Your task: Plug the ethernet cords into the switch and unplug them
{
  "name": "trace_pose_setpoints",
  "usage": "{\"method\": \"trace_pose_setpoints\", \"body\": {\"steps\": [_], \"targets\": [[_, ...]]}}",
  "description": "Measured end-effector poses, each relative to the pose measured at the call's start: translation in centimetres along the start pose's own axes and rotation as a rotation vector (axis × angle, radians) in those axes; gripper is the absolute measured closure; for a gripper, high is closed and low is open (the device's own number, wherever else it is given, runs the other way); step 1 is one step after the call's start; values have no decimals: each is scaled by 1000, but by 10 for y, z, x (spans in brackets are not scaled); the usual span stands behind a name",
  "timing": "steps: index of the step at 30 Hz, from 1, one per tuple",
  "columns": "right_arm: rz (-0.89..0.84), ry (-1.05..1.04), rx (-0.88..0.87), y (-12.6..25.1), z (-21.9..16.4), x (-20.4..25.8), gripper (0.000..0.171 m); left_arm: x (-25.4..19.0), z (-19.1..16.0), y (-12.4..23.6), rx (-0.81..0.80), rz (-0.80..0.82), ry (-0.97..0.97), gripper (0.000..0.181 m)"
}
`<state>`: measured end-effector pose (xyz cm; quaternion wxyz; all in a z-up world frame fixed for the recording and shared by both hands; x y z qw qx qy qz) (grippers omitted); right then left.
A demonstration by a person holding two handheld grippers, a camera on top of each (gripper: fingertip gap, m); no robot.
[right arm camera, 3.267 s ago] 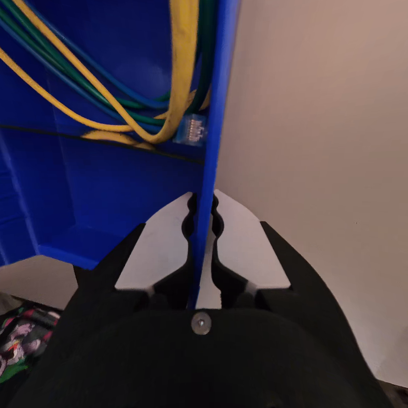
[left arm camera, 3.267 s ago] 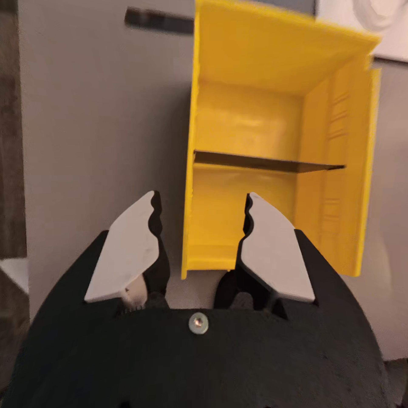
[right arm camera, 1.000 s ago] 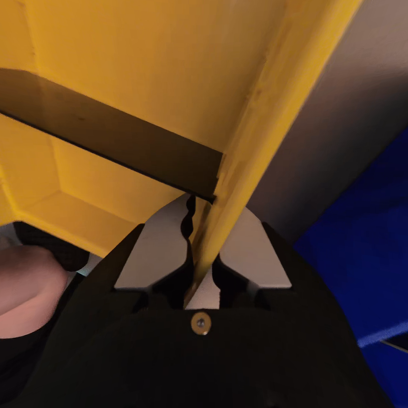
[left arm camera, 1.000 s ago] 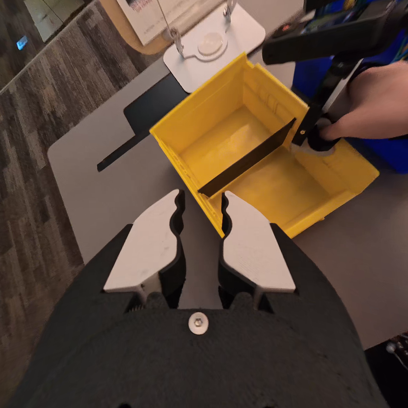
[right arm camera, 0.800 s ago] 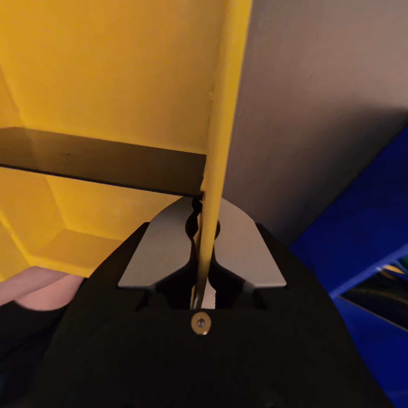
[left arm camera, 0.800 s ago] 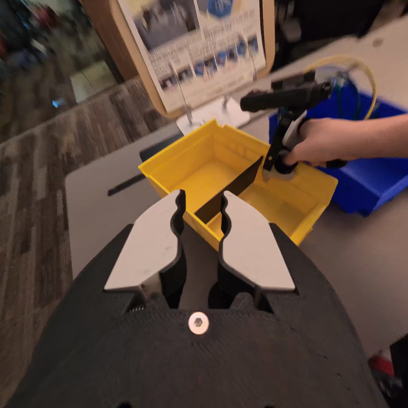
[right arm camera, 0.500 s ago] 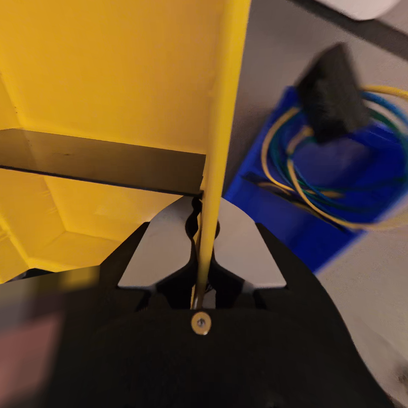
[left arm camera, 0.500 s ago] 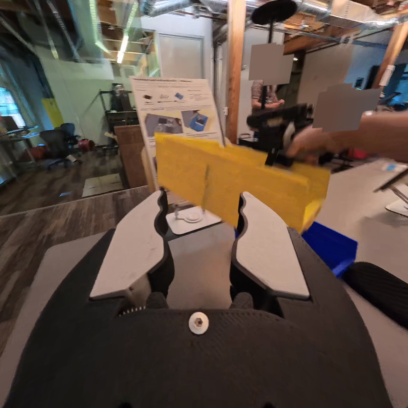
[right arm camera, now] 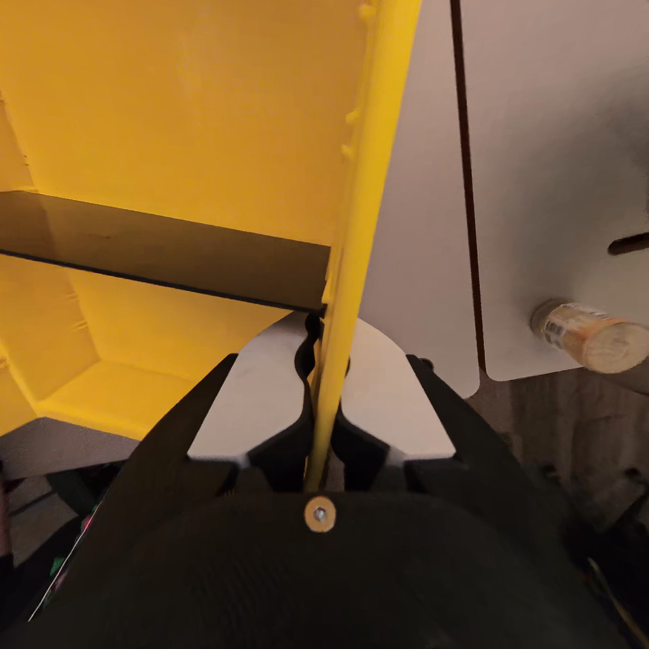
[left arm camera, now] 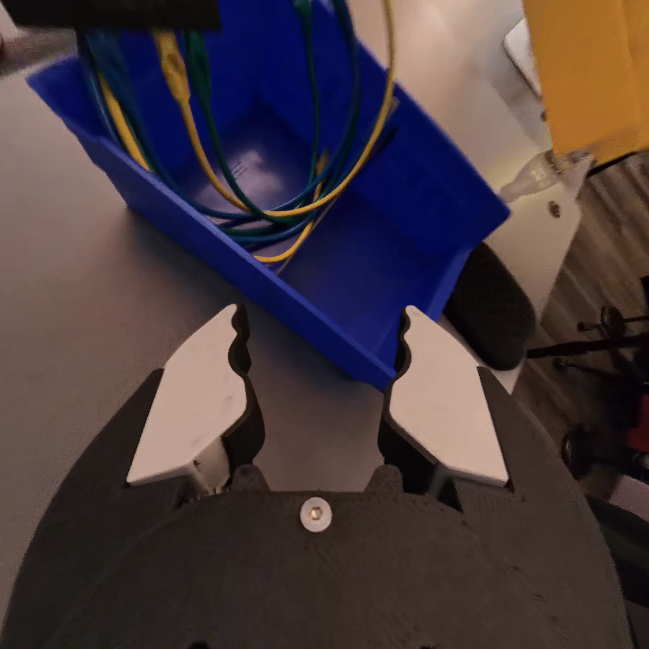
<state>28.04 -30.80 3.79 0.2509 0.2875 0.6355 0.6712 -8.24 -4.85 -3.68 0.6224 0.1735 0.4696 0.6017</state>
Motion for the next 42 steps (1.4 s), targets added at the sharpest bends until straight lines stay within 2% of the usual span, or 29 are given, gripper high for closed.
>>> {"method": "trace_pose_setpoints", "body": {"steps": [3,6,7,9,11,14,17,18,22,25,29,36,42], "targets": [[56,-52,44,-51,-15,-31,166,10,1,-20,6,51,10,100],[87,-65,110,-90,-27,-45,166,18,-19,-41,167,121,-29,102],[82,-52,129,-99,-29,-47,166,20,-24,-45,215,125,-34,83],[66,-15,156,-113,-29,-43,166,17,-31,-45,256,57,1,93],[60,24,171,-122,-25,-33,166,22,-36,-37,301,57,-8,101],[80,92,168,-131,-14,-3,167,46,-46,-13,361,111,12,120],[112,167,146,-137,-2,37,167,78,-55,15,363,89,117,166],[120,191,137,-139,2,51,166,94,-57,24,344,113,152,174],[170,281,147,-151,8,102,166,149,-72,61,304,215,237,174],[158,307,175,-161,10,114,166,170,-94,86,308,180,293,170],[91,261,191,-171,18,98,166,203,-123,122,262,175,422,172],[73,202,178,-175,31,58,166,258,-198,199,169,357,705,175],[72,214,195,-176,37,53,166,275,-225,224,-8,283,870,172]]}}
Point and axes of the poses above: each gripper's, where its closed fingertips meet, y back along the fingers, z out of its top, x = y × z across the jaws, the point moved 1 cm from there along y, back along the fingers, and after that the axes turned 10 degrees about x, right-handed, at the moved point
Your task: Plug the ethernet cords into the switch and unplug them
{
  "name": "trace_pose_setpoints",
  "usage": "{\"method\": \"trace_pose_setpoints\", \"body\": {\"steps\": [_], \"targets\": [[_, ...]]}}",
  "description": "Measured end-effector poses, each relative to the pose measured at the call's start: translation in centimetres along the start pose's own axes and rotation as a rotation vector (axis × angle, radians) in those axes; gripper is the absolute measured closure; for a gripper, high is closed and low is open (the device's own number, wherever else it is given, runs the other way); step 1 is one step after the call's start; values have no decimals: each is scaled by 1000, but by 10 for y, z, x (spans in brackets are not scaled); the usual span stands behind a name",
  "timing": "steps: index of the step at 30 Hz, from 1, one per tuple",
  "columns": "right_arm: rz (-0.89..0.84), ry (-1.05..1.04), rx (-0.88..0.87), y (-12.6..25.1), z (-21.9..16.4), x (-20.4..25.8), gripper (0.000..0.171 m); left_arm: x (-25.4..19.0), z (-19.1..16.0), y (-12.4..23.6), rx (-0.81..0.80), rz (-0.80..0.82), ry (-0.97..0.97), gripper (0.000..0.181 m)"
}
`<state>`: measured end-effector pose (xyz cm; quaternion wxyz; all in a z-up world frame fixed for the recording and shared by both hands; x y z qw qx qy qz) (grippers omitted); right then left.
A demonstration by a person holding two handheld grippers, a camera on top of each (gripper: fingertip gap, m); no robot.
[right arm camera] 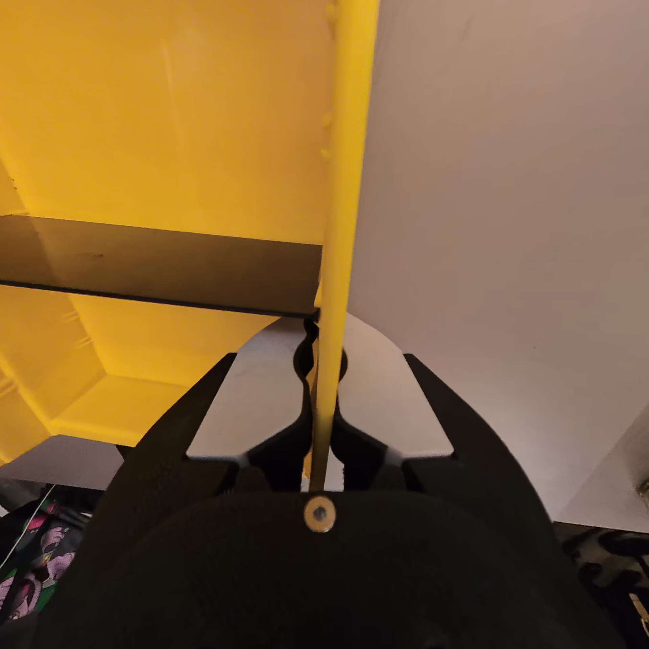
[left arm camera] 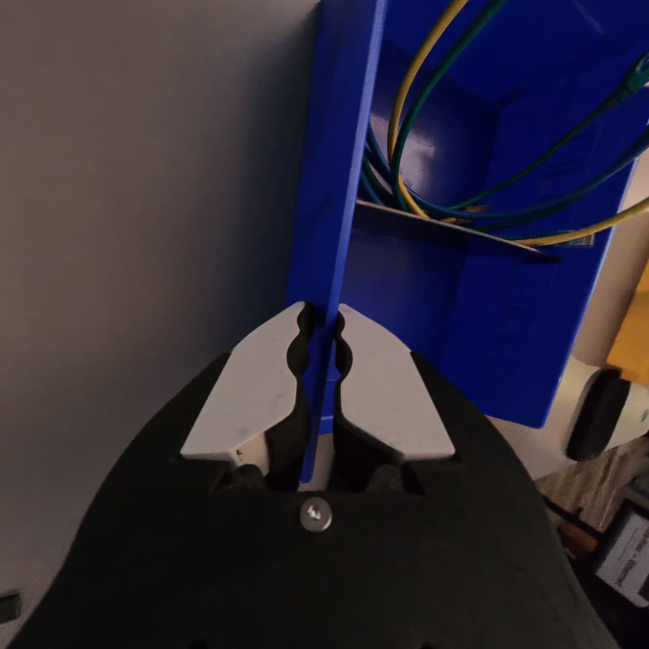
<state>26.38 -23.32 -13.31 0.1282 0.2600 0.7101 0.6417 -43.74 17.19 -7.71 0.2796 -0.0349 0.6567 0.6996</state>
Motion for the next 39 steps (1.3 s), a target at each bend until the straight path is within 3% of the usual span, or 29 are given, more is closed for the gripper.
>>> {"method": "trace_pose_setpoints", "body": {"steps": [14,34,39], "targets": [[4,0,-20,1,8,-5,166,16,9,6,-90,-17,45,171],[-10,9,-18,3,17,-8,166,0,-9,1,21,-21,-13,171],[-130,37,-37,5,18,-15,152,-2,-9,2,23,-63,2,169]]}}
Point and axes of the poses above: each gripper's, where its closed fingertips meet, y back along the fingers, z out of its top, x = y × z across the jaws, the point moved 1 cm from there along y, back along the fingers, and after that the axes turned 10 degrees about x, right-handed, at the moved point
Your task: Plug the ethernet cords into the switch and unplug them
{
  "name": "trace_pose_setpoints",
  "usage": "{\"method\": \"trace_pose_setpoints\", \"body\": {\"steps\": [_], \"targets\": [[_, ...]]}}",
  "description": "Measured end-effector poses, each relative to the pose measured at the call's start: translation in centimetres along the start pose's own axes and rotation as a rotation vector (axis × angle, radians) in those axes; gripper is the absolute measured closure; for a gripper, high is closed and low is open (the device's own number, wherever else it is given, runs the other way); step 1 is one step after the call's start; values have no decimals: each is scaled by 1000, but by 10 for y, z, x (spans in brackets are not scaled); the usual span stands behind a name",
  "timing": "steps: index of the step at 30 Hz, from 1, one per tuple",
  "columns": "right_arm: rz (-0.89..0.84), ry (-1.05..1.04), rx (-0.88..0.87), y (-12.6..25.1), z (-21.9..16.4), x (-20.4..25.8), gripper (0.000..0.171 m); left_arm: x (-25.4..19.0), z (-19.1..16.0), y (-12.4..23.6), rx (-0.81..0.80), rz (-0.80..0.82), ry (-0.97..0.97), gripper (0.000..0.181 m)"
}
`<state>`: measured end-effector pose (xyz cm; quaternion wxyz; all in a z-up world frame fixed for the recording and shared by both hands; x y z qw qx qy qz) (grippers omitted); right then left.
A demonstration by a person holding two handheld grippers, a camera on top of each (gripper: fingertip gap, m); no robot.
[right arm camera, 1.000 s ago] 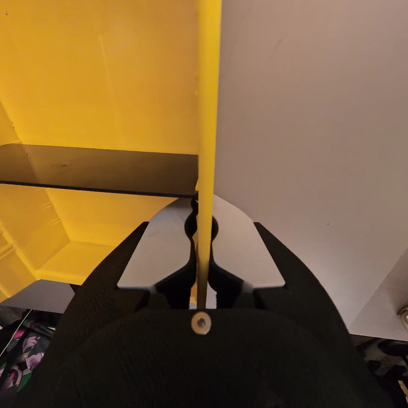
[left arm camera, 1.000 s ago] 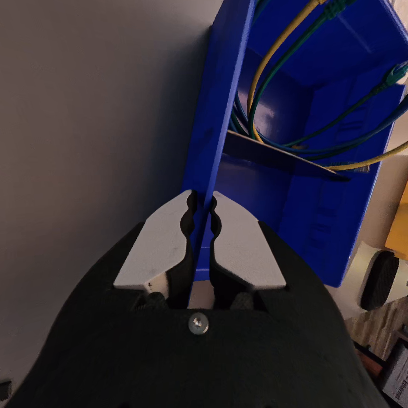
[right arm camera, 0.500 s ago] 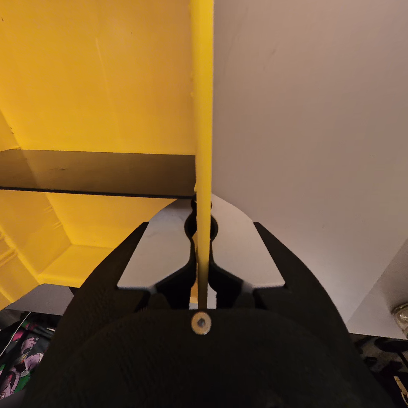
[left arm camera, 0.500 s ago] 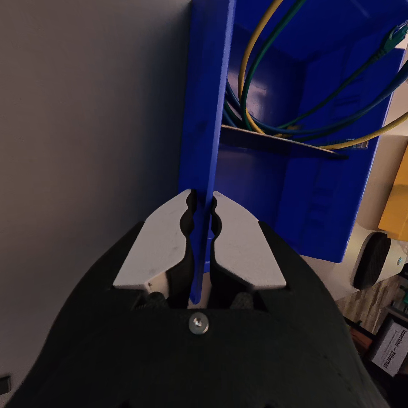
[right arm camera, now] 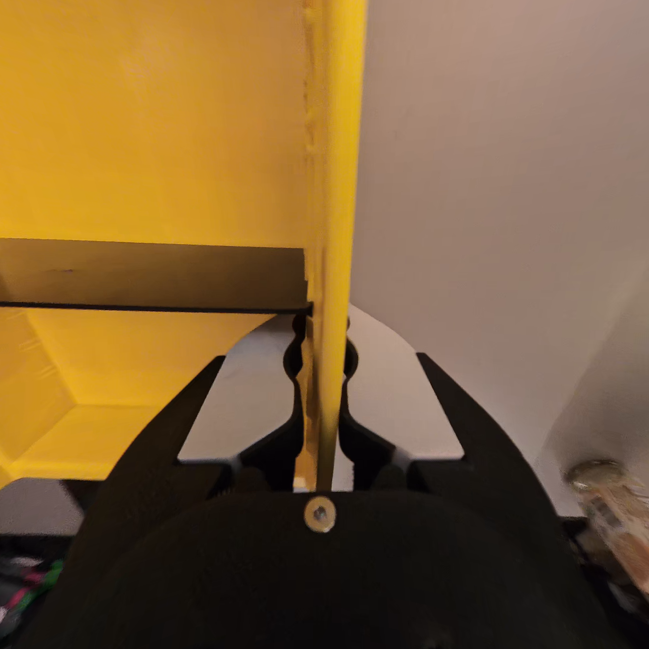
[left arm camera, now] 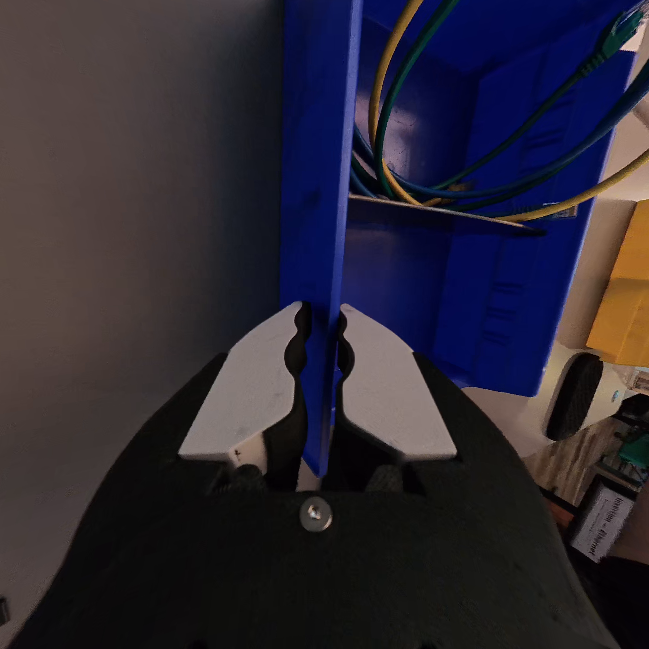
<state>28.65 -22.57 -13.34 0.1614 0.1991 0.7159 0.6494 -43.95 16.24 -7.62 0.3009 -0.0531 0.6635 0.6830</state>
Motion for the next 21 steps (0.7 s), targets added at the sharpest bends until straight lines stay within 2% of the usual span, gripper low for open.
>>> {"method": "trace_pose_setpoints", "body": {"steps": [3,6,8,9,12,14,17,20,21], "targets": [[-99,27,-6,3,0,-3,141,0,6,10,-60,-52,35,162],[-107,17,-3,12,-3,0,135,1,23,36,-223,-32,25,153],[-93,36,-62,27,2,7,134,-4,41,59,-384,-13,-28,147],[-102,34,-90,36,4,8,127,-11,52,71,-484,-19,-78,146],[-113,40,-245,72,15,15,126,-43,80,103,-774,-52,-262,122],[-111,47,-439,107,27,27,120,-66,88,111,-862,-68,-341,120],[-51,118,-922,183,44,70,113,-102,100,106,-915,-8,-428,108],[-46,181,-1460,264,29,115,106,-119,118,78,-921,285,-501,79],[-46,198,-1620,286,19,128,104,-117,125,68,-924,438,-497,78]]}}
Point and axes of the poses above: each gripper's, where its closed fingertips meet, y back along the fingers, z out of its top, x = y × z across the jaws, the point moved 1 cm from there along y, back along the fingers, and after that the axes turned 10 degrees about x, right-handed, at the moved point
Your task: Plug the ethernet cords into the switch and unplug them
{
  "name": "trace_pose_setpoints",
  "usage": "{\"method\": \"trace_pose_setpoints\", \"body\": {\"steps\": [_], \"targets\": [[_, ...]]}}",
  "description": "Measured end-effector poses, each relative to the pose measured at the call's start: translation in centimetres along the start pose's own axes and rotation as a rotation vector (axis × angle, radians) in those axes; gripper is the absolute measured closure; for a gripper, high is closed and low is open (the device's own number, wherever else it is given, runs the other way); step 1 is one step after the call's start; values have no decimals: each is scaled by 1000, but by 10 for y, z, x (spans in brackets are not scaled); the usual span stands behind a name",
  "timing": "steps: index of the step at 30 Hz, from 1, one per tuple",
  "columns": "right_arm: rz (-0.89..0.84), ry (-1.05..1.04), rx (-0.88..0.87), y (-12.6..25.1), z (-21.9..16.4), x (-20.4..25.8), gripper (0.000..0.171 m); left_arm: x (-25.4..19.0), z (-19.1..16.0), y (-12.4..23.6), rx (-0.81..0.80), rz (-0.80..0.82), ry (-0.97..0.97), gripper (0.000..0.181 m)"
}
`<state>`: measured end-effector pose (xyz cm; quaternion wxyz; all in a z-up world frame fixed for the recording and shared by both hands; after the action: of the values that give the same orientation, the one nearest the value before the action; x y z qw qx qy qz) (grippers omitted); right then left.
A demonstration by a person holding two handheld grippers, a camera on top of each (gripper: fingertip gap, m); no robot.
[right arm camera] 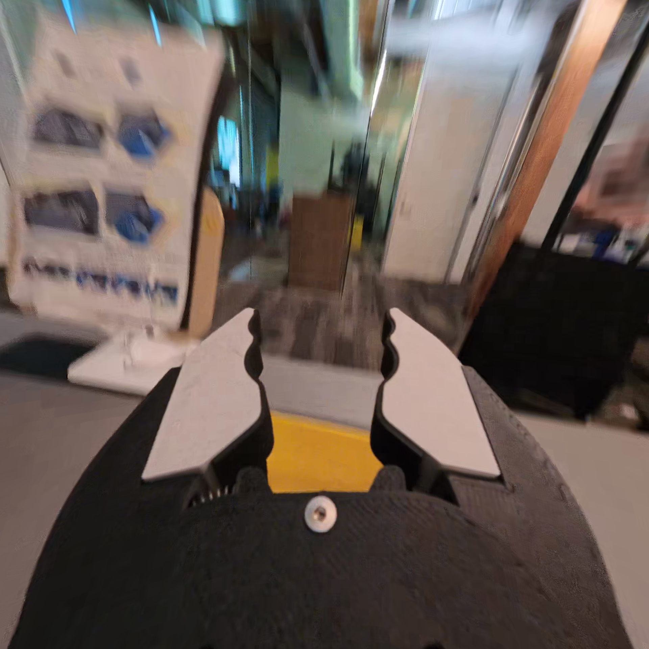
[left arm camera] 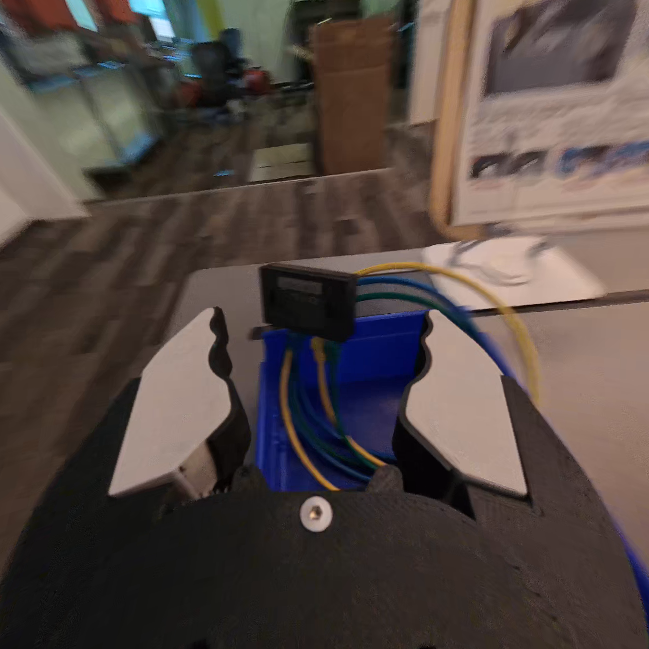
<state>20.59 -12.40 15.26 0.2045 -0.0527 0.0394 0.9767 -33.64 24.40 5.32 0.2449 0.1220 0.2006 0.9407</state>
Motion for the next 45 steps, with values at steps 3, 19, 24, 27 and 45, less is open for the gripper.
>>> {"method": "trace_pose_setpoints", "body": {"steps": [3,19,24,27,45], "targets": [[-53,19,-218,14,40,16,105,-8,-11,-33,121,229,-97,80],[226,-473,-302,-18,0,8,132,2,-34,-83,258,357,-91,134],[211,-482,-360,-3,7,0,138,2,-6,-47,106,336,-103,149],[192,-439,-374,3,13,4,138,-1,30,-2,-59,320,-102,152],[428,37,-314,3,30,152,139,-119,116,263,-837,-331,-123,155]]}}
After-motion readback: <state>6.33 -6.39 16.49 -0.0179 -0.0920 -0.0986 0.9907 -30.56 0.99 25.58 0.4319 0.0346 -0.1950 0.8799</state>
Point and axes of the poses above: each gripper's, where its closed fingertips meet, y back along the fingers, z out of its top, x = y × z across the jaws, the point moved 1 cm from there along y, back along the fingers, and after that the axes turned 10 degrees about x, right-handed, at the moved point
